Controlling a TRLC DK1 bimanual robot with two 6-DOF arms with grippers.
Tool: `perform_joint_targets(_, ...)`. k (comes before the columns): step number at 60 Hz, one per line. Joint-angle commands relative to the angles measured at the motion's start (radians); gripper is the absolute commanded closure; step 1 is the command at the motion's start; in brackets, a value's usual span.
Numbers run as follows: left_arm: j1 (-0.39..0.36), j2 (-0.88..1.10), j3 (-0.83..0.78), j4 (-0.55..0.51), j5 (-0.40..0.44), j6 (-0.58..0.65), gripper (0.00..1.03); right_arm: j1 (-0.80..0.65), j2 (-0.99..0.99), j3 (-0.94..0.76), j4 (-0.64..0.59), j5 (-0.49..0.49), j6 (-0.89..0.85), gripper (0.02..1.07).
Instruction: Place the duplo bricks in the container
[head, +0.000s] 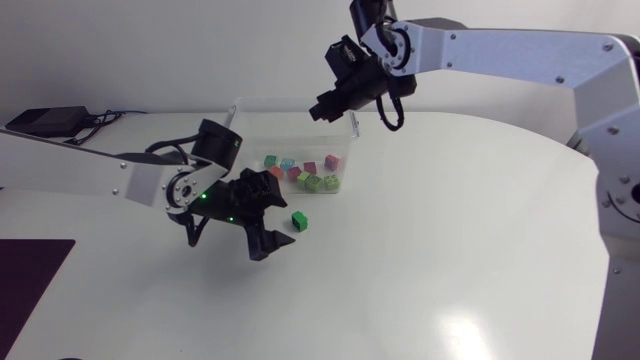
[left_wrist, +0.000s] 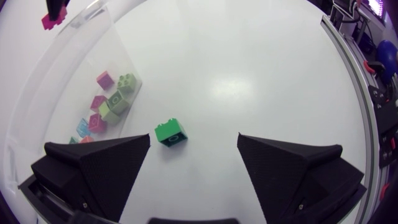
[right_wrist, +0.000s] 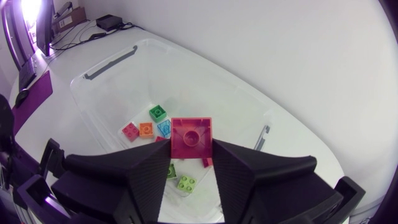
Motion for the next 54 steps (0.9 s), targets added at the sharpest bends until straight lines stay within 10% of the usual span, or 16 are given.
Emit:
perform_joint_targets(1,-0.008,0.042,-0.019,0.041,-0.014,-0.022,0.05,-0.010,0.060,0.068,-0.028,-0.007,0.025,0.27)
perform_joint_targets(7,-0.008,0.059,-0.021,0.067,-0.023,-0.037,0.05,-0.010,0.060,0.080,-0.035,-0.007,0.027,0.07)
perform_joint_targets(54,-0.054,0.217,0.045,0.254,-0.176,-0.163,0.06,-0.030,-0.439,-0.477,0.087,-0.047,0.036,0.07)
